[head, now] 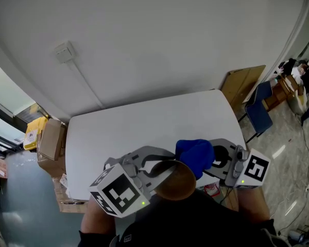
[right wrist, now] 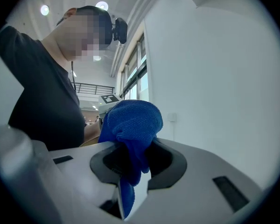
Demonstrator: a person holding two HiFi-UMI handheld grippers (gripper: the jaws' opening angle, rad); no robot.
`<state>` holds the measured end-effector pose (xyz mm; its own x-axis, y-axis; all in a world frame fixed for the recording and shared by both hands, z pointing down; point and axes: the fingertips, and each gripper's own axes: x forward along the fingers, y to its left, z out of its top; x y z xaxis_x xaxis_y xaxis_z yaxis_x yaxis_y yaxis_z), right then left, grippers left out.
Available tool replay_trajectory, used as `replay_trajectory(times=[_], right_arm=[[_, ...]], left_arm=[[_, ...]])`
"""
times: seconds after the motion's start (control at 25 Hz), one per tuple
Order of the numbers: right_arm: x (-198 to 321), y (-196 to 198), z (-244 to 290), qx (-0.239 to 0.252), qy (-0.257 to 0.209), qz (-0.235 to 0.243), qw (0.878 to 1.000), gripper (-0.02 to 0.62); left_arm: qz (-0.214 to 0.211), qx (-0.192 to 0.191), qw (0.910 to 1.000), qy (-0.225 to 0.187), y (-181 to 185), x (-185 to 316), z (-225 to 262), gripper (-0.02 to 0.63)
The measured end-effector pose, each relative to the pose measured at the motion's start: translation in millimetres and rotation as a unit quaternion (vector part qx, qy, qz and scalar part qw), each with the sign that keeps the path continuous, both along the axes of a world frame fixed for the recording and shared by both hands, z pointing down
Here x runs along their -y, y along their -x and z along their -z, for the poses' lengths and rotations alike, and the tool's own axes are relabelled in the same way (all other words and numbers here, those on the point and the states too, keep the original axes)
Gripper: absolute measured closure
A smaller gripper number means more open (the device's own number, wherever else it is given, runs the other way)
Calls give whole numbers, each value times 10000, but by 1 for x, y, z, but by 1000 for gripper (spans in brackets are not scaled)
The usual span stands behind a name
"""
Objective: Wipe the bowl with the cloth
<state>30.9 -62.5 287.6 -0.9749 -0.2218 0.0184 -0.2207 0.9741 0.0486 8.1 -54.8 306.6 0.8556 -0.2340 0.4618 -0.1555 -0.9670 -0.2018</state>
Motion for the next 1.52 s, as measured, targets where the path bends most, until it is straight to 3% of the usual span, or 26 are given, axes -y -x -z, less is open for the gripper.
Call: replay_trajectory(times=[0.2, 0.4, 0.72, 0.96, 1.16, 1.52], right_arm=[[10, 11, 6, -130, -143, -141, 9997, 517], [11, 6, 8, 120, 97, -288, 9995, 517], [0, -12, -6, 276, 450, -433, 9977, 517], [-10, -14, -15, 382, 611, -457, 9964, 517], [-22, -11, -27, 376, 761, -365, 9957, 517], [-56, 22, -58, 292, 1077, 199, 9936, 516]], left_arm=[[-170, 228, 9994, -175, -15, -8, -9, 580], [-20, 48, 9997, -252, -8, -4, -4, 580], [634, -538, 9964, -187, 12, 23, 14, 577], [943, -591, 9938, -25, 15, 36, 11, 563], [1428, -1015, 9841, 287, 24, 53, 17, 569], [1952, -764, 9776, 205, 24, 81, -14, 571]])
